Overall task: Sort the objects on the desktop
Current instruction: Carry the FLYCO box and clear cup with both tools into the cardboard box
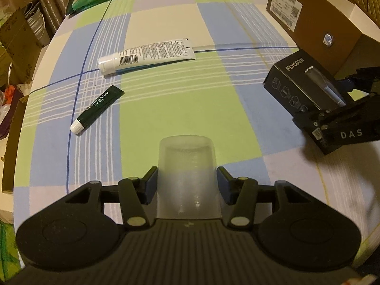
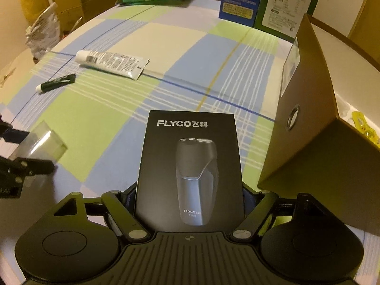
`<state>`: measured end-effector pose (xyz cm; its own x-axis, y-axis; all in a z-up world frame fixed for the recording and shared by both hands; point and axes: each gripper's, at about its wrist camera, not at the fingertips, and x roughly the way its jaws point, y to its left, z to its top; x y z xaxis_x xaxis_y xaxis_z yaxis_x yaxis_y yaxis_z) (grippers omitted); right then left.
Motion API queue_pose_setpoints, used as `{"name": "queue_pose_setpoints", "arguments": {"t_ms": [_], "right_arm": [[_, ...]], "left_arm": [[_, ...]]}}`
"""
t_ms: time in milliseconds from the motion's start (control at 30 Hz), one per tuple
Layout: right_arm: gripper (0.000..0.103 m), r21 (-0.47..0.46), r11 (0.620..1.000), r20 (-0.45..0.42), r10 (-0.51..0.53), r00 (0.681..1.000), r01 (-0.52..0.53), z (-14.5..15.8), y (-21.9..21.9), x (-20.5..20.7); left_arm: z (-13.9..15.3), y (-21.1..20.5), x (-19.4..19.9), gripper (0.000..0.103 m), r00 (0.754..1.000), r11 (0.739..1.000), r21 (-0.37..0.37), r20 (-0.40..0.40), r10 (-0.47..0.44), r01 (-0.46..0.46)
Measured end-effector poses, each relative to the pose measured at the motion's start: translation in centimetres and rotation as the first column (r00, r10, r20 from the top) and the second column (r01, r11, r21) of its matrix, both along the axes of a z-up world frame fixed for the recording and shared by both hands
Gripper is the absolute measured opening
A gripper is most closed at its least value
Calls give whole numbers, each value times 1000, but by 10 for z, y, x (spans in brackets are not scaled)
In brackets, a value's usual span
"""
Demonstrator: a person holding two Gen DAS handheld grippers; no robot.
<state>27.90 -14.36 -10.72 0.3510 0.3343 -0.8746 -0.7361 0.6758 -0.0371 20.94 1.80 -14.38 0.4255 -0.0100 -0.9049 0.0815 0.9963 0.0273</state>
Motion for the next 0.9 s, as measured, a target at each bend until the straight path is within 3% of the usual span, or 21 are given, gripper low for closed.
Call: {"name": "queue_pose_setpoints", "arguments": {"t_ms": [533, 900], "right_arm": [[76, 25, 1000, -63, 17, 998, -15, 11, -49, -15], [76, 111, 994, -67, 21, 997, -14, 52, -97, -24]], "left_arm": [[5, -38, -16, 47, 998, 998, -4, 0, -65, 65], [35, -68, -18, 47, 993, 995, -33, 73, -92, 94]]}}
